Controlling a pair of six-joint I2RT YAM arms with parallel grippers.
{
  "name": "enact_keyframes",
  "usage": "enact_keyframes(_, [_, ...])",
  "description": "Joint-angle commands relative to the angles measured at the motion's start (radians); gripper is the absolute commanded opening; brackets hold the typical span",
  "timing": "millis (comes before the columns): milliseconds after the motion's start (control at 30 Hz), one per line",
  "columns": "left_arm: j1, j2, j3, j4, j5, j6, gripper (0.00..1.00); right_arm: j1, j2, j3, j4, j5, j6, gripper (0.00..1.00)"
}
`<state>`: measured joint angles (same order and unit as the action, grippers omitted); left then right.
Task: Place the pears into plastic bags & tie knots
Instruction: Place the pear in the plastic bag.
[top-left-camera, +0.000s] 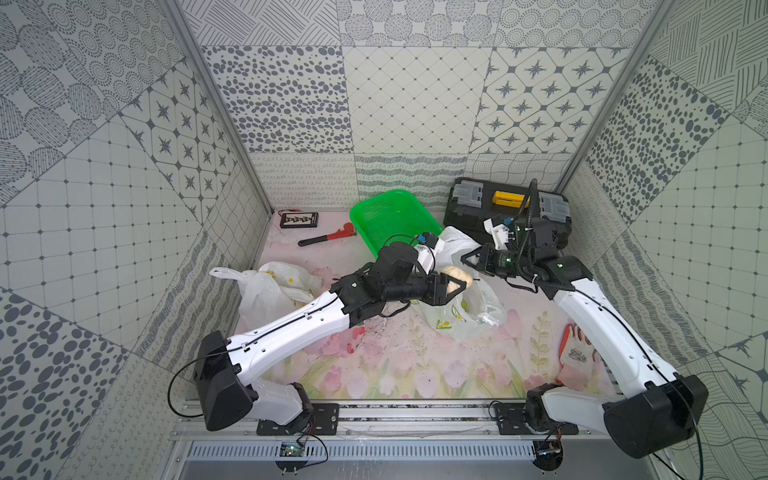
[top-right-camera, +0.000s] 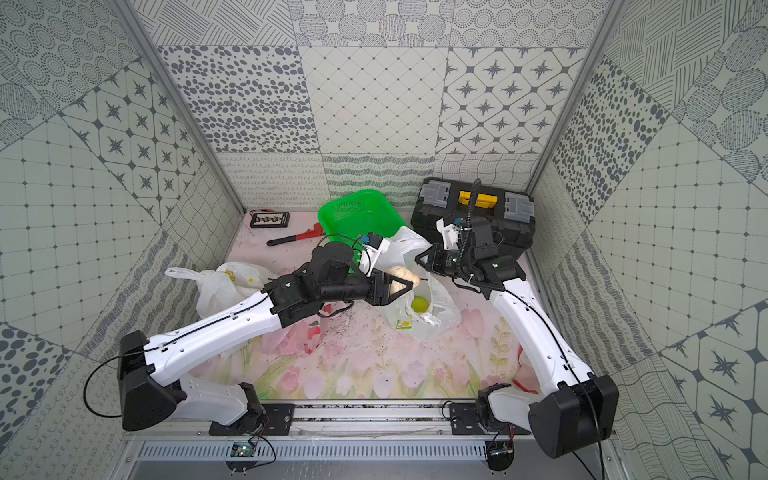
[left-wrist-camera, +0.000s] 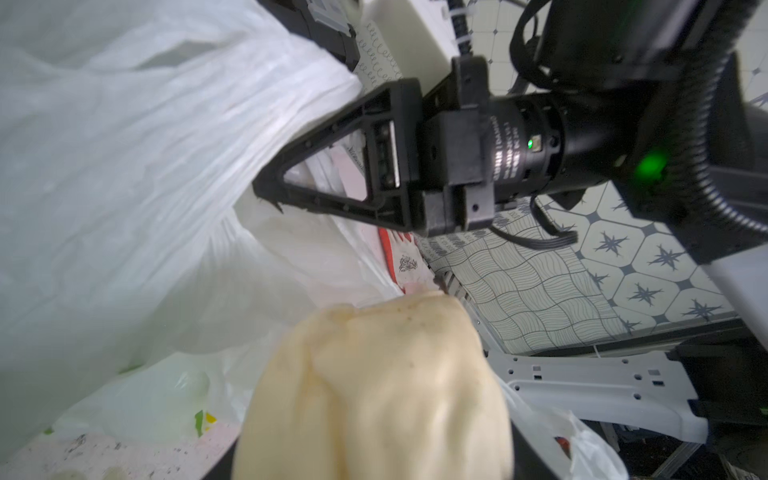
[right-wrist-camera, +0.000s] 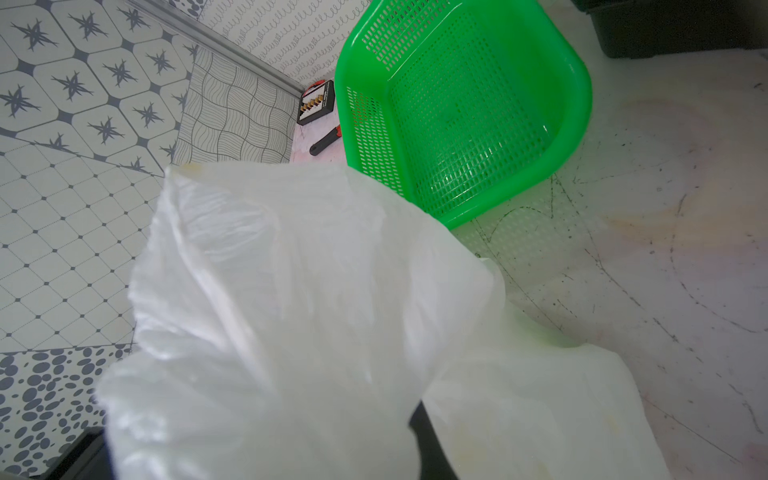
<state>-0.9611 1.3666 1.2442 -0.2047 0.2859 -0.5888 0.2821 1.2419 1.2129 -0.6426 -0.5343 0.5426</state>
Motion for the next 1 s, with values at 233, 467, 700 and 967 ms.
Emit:
enact_keyframes(233, [-0.002, 0.116, 0.201, -0.481, -0.187, 0.150, 0.33, 0.133, -0.024, 0.002, 0.101, 0.062, 0.064, 0.19])
enact_keyframes(467, [-0.002, 0.246, 0.312, -0.759, -0.310, 0.074, 0.33, 0.171, -0.035, -0.049, 0.225, 0.063, 0.182, 0.18])
enact_keyframes(700, [0.002, 0.257, 0.354, -0.798, -0.330, -0.016, 0.32, 0.189, -0.018, -0.073, 0.245, 0.089, 0.200, 0.19])
enact_keyframes(967, [0.002, 0.195, 0.411, -0.602, -0.033, -0.118, 0.32, 0.180, -0.049, -0.078, 0.247, 0.133, 0.217, 0.19])
